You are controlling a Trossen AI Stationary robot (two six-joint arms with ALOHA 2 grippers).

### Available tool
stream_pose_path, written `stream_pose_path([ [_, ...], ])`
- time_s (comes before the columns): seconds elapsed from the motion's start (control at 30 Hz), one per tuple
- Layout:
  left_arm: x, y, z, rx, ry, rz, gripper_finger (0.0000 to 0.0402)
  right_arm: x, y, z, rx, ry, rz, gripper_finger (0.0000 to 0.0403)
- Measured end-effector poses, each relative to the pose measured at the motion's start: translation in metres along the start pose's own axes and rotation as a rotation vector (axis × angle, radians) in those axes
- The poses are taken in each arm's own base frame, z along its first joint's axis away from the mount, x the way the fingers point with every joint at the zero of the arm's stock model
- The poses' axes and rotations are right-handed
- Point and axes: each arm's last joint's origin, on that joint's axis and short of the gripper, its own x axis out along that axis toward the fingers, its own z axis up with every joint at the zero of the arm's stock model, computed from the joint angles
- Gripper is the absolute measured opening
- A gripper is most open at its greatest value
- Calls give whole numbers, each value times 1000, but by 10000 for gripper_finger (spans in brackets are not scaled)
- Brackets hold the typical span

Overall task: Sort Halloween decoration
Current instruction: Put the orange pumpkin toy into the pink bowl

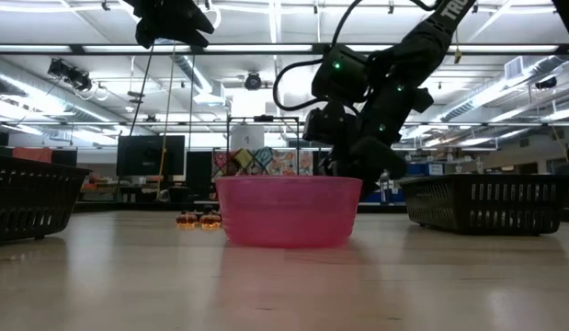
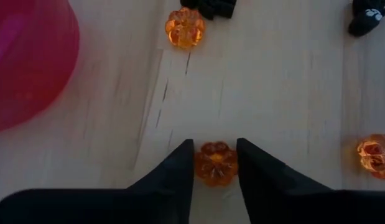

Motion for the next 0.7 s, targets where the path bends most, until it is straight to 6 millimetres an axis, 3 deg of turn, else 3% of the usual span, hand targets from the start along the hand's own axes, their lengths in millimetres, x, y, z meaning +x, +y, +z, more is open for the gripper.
stream_pose_path([
  [0.1,0,0,0,1,1,0,149,0,0,1,9,-1,0,91],
  [0.3,0,0,0,1,1,0,149,-4,-2,13,30,29,18,103],
  [0.57,0,0,0,1,1,0,149,-28,1,60,64,-44,269,109],
  [0.7,0,0,0,1,2,0,149,-39,12,80,77,-101,386,109],
])
